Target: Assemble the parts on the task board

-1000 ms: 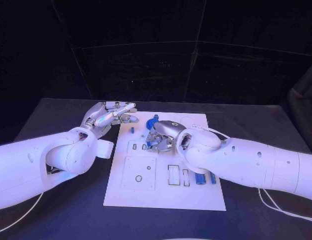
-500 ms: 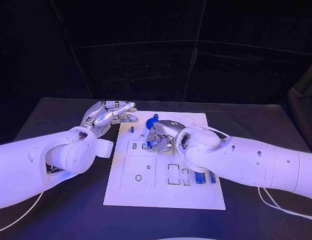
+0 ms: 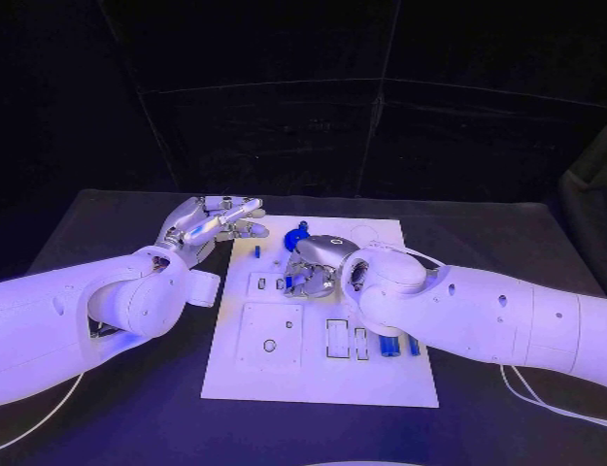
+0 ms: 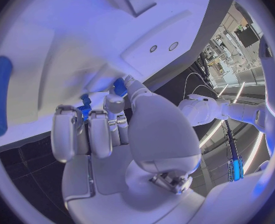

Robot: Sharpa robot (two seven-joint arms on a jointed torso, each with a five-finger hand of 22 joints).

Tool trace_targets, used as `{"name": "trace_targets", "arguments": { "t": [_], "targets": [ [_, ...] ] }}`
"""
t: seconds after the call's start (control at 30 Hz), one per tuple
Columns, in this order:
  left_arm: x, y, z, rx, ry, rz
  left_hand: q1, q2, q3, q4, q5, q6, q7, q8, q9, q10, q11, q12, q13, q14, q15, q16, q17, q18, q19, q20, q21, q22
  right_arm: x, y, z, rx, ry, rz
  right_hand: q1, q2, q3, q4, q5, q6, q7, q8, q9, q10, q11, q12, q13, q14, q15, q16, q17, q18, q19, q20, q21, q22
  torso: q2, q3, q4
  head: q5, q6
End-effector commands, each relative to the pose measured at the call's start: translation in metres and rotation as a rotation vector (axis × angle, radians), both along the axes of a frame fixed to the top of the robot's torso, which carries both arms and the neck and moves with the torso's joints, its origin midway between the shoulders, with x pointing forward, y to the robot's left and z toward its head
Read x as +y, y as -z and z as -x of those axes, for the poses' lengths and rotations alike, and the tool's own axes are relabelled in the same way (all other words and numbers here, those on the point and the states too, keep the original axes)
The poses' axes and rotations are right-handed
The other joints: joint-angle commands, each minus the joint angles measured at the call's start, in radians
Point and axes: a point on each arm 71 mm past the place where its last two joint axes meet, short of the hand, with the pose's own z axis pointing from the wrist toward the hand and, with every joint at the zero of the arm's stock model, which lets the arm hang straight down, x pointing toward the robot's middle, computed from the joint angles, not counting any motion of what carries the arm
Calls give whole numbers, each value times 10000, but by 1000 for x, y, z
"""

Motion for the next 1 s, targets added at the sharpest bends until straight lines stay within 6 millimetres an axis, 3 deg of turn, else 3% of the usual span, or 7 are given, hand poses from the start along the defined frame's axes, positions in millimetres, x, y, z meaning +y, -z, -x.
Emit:
{"name": "trace_targets", "arguments": {
  "t": [0.03, 0.37, 0.67, 0.87, 1.0],
  "targets": [
    [-1, -2, 0, -77, 87, 83, 1, 65, 11, -44, -2, 67, 6, -63, -12, 87, 12, -43, -7, 68, 20, -37, 13, 70, 72, 31, -30, -13, -1, 5, 1, 47, 132, 391, -138, -77, -32, 68, 30, -77, -1, -76, -3, -28, 29, -70, -17, 608, 54, -69, 656, -66, -55, -7, -54, 608, 1, 1, -1, -8, 4],
    [-1, -2, 0, -60, 99, 82, -3, 70, 23, -72, -2, 73, 8, -81, -13, 98, 13, -69, -10, 74, 21, -70, 29, 69, 80, 32, -49, -29, -1, 3, 0, -173, 313, 231, -437, -331, -237, 247, -125, -314, 42, -194, -26, -238, 79, -478, -349, 588, 94, -135, 581, -36, -153, 26, -131, 473, 7, 4, 0, -33, 27],
    [-2, -2, 0, -41, 120, 85, -5, 69, 23, -76, -2, 72, 9, -85, -14, 97, 14, -74, -11, 74, 22, -75, 31, 69, 81, 32, -52, -32, -1, 1, 0, -340, 475, 96, -805, -527, -713, 585, 28, -529, 76, -204, -22, -405, 126, -733, -611, 567, 134, -208, 506, -13, -220, 66, -197, 377, 3, 4, 4, -45, 19],
    [-1, -1, 0, -17, 112, 69, -5, 69, 23, -76, -2, 72, 9, -85, -14, 97, 14, -74, -11, 74, 22, -75, 31, 69, 81, 32, -52, -32, -1, -5, 3, -902, 586, -505, -1033, -680, -1569, 1039, 173, -814, 153, -206, -32, -641, 205, -950, -868, 555, 198, -264, 460, 5, -275, 121, -256, 293, 2, 11, 0, -41, 18],
    [0, 0, -1, 41, 103, -73, -17, 61, 24, -97, -4, 86, -3, -94, -12, 119, 4, -87, -9, 144, 3, -63, 59, 74, 130, 20, -41, -33, -4, -13, 10, -1438, 386, -1150, -795, -726, -2301, 1454, 105, -908, 176, -170, -24, -728, 240, -927, -960, 548, 224, -307, 426, 15, -297, 153, -288, 255, -1, 19, -2, -24, 17]
  ]
}}
